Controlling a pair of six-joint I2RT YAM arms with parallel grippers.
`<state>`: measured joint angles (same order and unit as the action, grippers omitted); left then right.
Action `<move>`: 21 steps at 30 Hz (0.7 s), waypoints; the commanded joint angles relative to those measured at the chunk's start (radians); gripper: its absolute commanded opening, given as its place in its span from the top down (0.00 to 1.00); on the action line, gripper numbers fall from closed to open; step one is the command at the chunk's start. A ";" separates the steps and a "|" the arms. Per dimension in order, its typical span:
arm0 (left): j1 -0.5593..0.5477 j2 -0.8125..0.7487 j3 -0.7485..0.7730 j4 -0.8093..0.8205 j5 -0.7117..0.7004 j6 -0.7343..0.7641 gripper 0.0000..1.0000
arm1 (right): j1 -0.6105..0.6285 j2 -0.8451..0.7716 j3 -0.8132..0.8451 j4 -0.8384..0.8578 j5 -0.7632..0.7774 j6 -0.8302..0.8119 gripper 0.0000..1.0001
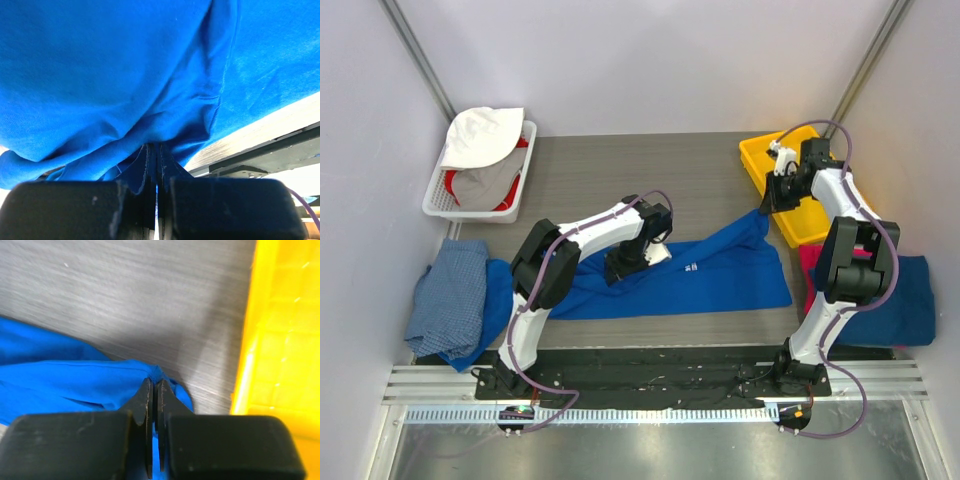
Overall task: Fold and stack the t-shirts
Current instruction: Fold the other side of the tshirt into a rectangle
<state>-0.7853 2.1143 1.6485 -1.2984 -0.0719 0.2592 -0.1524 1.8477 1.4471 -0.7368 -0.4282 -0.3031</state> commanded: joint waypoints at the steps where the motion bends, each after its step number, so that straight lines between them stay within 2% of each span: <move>1: 0.003 -0.024 0.002 0.005 -0.014 -0.017 1.00 | -0.003 -0.004 0.101 -0.035 -0.003 0.005 0.99; 9: 0.004 -0.020 -0.007 0.011 -0.014 -0.025 1.00 | -0.003 -0.036 0.122 -0.082 0.009 -0.022 0.99; 21: 0.004 -0.017 -0.004 0.011 -0.011 -0.025 1.00 | -0.003 -0.205 -0.048 -0.110 0.013 -0.070 0.99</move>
<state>-0.7849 2.1143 1.6451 -1.2907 -0.0788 0.2420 -0.1524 1.7367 1.4189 -0.8272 -0.4156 -0.3424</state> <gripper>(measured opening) 0.022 0.041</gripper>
